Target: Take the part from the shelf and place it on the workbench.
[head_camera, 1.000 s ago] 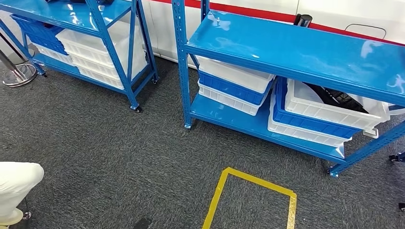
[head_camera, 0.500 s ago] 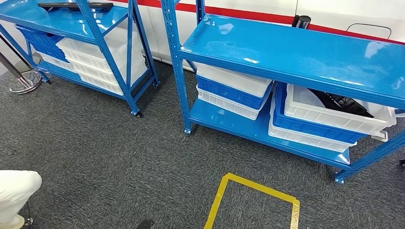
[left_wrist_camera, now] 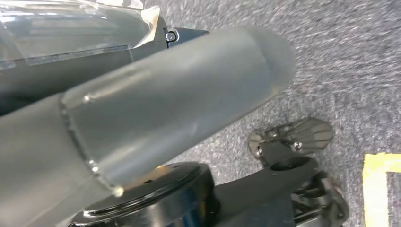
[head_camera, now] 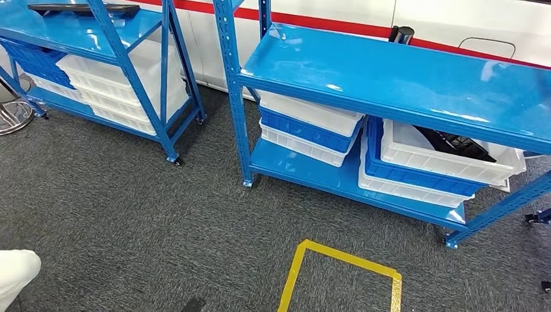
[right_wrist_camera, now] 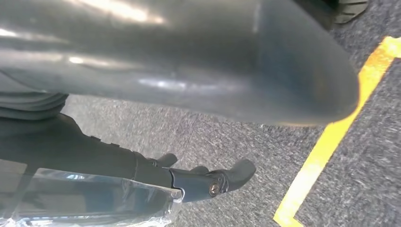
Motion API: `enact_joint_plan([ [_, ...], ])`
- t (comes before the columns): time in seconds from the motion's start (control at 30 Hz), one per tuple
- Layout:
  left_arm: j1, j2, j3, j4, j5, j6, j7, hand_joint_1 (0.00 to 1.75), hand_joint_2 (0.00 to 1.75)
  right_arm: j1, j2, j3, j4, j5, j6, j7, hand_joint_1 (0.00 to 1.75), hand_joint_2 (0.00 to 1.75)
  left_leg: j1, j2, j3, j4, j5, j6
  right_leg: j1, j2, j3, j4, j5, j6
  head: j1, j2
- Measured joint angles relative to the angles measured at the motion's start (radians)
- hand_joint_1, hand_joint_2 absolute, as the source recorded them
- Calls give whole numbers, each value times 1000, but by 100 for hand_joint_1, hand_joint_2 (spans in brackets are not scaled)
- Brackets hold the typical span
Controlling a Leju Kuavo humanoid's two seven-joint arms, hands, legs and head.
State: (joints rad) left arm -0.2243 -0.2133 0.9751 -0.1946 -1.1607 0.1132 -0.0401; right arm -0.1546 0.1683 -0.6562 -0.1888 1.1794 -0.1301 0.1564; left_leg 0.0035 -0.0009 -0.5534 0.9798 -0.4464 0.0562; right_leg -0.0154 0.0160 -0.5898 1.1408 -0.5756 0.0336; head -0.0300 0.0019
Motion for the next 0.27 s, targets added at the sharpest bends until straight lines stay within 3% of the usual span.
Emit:
enact_joint_plan([
  [0.07,1,0,0,0,0,1,-2,0,0,3,-1,-2,0,-1,0,0,0,0,0,15,3,0,-7,2,-1,-3,-78,127,-40,3,4,0],
  [0.1,1,0,0,0,1,2,-3,0,0,5,-2,-3,0,-2,0,0,0,0,0,22,7,1,-11,2,-2,-5,-96,145,-36,10,4,0],
  [0.13,2,0,0,0,1,2,-3,0,0,8,-4,-3,0,-2,0,0,0,0,0,29,12,1,-15,-1,-3,-9,-91,120,-13,20,5,0],
  [0.2,2,-2,0,0,1,2,-4,0,0,9,-6,-4,0,-2,0,0,0,0,1,44,28,2,-28,-9,-6,-40,-33,-21,61,39,7,0],
  [0.27,2,-3,0,0,1,2,-4,0,0,7,-7,-4,0,-3,0,0,0,0,-3,56,38,5,-41,-19,-6,-73,13,-122,107,42,9,0],
])
